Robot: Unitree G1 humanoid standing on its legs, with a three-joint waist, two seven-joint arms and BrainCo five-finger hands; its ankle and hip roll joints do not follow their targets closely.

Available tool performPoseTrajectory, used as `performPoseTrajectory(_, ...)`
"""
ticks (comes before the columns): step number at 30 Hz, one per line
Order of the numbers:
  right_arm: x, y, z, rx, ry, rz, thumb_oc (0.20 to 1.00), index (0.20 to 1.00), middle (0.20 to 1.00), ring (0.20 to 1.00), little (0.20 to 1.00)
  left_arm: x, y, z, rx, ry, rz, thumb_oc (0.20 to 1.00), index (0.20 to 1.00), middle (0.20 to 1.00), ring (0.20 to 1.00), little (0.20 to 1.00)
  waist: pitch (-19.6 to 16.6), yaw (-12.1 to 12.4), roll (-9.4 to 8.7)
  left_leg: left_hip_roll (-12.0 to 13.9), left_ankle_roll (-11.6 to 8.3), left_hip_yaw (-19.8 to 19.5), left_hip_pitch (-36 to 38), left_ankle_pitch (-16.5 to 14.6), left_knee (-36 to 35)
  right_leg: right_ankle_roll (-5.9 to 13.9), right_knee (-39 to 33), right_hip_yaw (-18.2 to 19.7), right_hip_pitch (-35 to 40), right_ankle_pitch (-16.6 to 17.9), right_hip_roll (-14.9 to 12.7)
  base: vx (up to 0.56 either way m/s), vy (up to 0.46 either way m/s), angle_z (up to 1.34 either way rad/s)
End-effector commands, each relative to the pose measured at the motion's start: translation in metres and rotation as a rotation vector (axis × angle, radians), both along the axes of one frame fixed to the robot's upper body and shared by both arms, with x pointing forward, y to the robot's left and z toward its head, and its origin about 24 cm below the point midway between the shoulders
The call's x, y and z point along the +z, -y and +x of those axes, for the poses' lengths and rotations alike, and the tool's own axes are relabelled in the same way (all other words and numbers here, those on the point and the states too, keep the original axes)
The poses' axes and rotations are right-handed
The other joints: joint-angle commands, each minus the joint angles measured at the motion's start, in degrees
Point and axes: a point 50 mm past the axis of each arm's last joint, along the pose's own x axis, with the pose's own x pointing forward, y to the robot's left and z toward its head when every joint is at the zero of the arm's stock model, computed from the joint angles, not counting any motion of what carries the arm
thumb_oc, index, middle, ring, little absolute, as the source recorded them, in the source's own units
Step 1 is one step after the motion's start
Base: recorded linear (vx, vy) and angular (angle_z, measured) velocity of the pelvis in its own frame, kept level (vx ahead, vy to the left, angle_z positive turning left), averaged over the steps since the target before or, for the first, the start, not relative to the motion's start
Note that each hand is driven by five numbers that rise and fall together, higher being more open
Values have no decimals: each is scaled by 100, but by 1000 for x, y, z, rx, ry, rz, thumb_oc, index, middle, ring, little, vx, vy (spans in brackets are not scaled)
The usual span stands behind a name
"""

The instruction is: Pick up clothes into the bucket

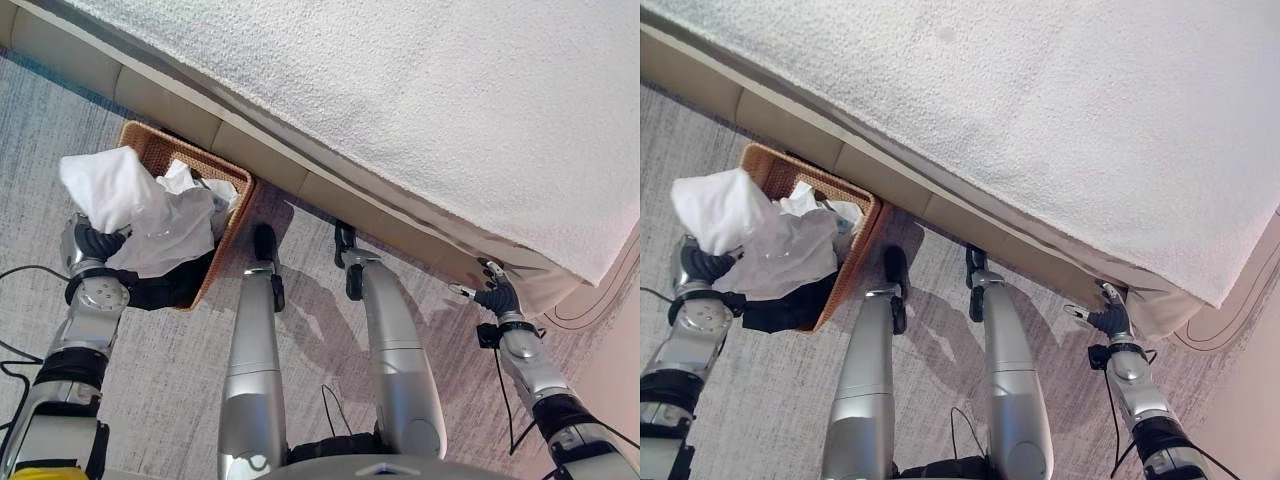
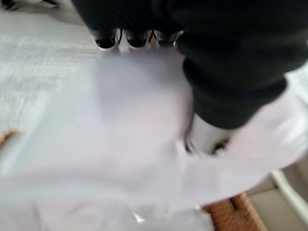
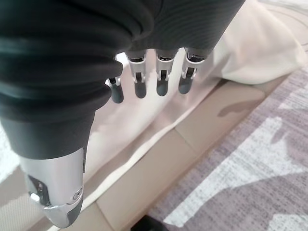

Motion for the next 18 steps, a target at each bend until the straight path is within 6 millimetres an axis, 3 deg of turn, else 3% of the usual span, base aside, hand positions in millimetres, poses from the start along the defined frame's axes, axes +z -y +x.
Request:
performPoseTrajectory(1,2,11,-7,-1,-7,-37,1000,1000,1000,1000,1000,5,-20,-12,75,-34,74,1000,1000,1000,1000,1000,-119,42,-2,-42,175,-31,163,-308,181,232,-43,76,423,-137,-156,0,0,0)
performPoseTrajectory(12,-3,8,-7,19,-33,-37,1000,1000,1000,1000,1000,-9,-23,-25,110,4,-27,1000,1000,1000,1000,1000,-119,122,90,-75,141,-44,702,-136,-375,222,-433,65,860,-54,-148,0,0,0)
performPoseTrajectory(18,-17,11,-12,-33,-103,-32,1000,1000,1000,1000,1000,-67,12,-34,76,1,-346,1000,1000,1000,1000,1000,-125,242,312,-144,78,-17,1788,60,-1065,208,-780,62,1826,-61,-199,3,-22,0)
